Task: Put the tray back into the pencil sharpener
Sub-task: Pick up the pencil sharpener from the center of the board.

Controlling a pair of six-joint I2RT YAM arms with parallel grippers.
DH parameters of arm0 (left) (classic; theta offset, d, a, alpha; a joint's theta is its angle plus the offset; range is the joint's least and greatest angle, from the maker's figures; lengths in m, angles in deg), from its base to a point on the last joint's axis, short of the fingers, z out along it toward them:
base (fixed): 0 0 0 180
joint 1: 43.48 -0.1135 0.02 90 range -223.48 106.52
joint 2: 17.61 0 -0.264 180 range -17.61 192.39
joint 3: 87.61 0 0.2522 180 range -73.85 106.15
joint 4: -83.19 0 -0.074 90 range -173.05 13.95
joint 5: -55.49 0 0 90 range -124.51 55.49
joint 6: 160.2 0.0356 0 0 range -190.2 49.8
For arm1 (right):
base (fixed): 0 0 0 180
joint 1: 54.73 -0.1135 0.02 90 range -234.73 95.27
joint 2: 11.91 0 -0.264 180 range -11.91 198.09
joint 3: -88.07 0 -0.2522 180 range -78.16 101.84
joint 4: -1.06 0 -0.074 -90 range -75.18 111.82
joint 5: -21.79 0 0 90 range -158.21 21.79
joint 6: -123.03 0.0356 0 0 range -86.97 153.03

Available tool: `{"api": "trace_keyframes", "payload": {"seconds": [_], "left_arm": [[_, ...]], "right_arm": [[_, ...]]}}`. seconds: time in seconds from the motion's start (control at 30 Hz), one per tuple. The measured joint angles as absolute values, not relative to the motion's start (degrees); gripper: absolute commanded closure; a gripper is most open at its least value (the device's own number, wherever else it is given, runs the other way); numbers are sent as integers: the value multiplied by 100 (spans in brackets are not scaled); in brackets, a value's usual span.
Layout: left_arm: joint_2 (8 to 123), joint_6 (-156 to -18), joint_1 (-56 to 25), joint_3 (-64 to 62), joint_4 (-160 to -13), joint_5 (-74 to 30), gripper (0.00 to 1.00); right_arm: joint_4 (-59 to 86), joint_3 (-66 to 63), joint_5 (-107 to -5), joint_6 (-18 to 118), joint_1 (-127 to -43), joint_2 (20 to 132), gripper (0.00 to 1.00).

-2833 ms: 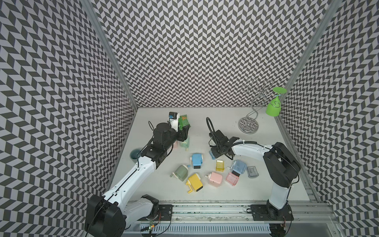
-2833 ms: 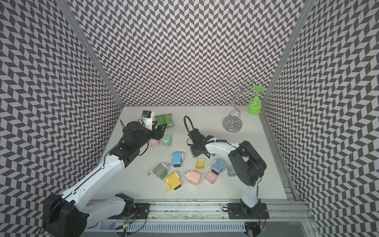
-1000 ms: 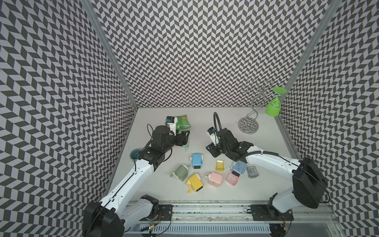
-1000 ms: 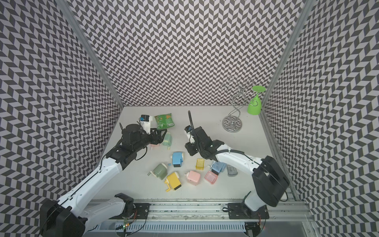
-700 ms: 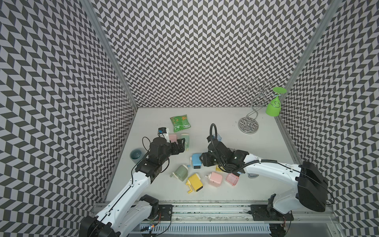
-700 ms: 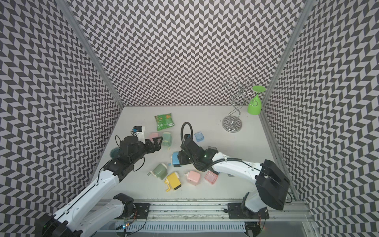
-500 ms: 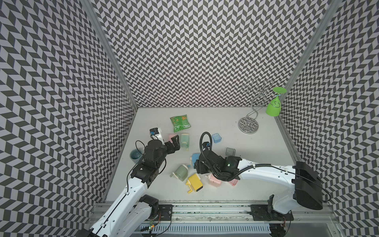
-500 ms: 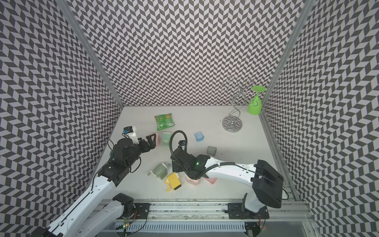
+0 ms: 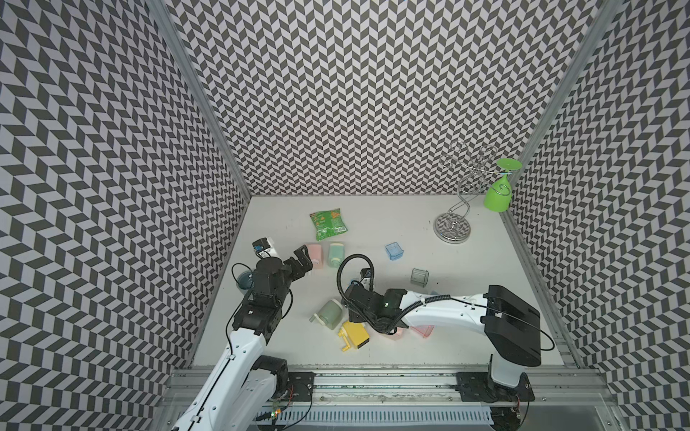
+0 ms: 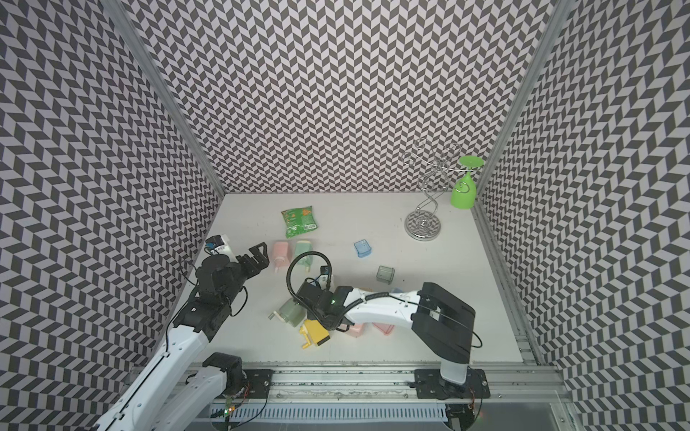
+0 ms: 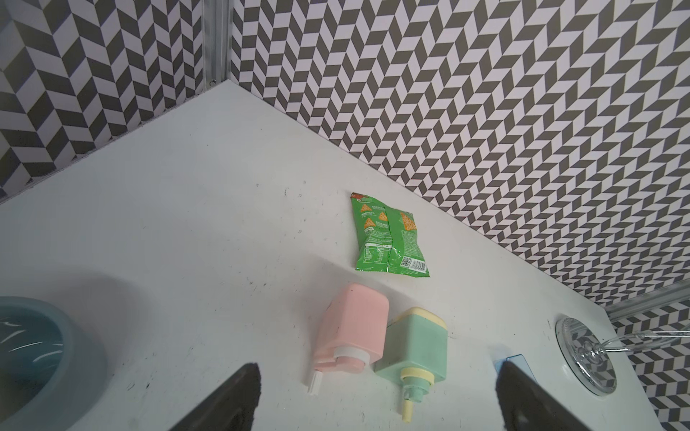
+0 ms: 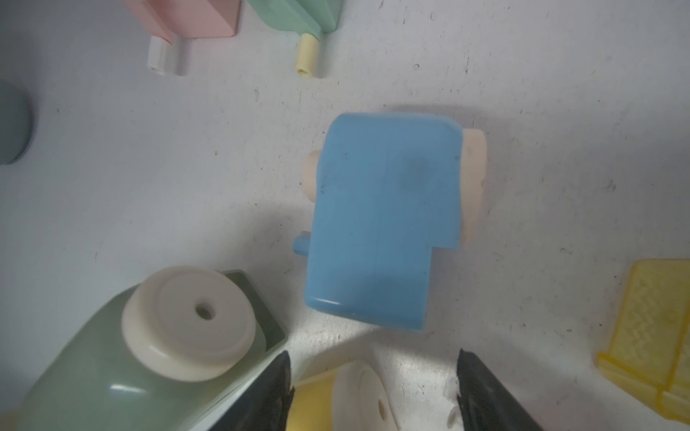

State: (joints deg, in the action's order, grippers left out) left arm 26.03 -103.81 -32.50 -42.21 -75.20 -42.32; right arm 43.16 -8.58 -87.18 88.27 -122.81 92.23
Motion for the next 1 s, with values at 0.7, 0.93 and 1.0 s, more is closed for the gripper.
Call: {"api": "trace_keyframes", "payload": {"seconds": [0.7,0.93,1.0], "left_arm": [[2314,-10545,-3302,-4385,-7808,-3849,2],[2319,-10543,-3302,-4385,-7876,-3806,3],[2325,-10543,-3302,-4385,-7880,-3773,3]], "right_arm": [[4648,-36,-9290,8901,-12200,10005,33],[4616,121,-9292,8906,-12134,10171,42],[4626,123,-9297,8908,-12119,10180,45]]}}
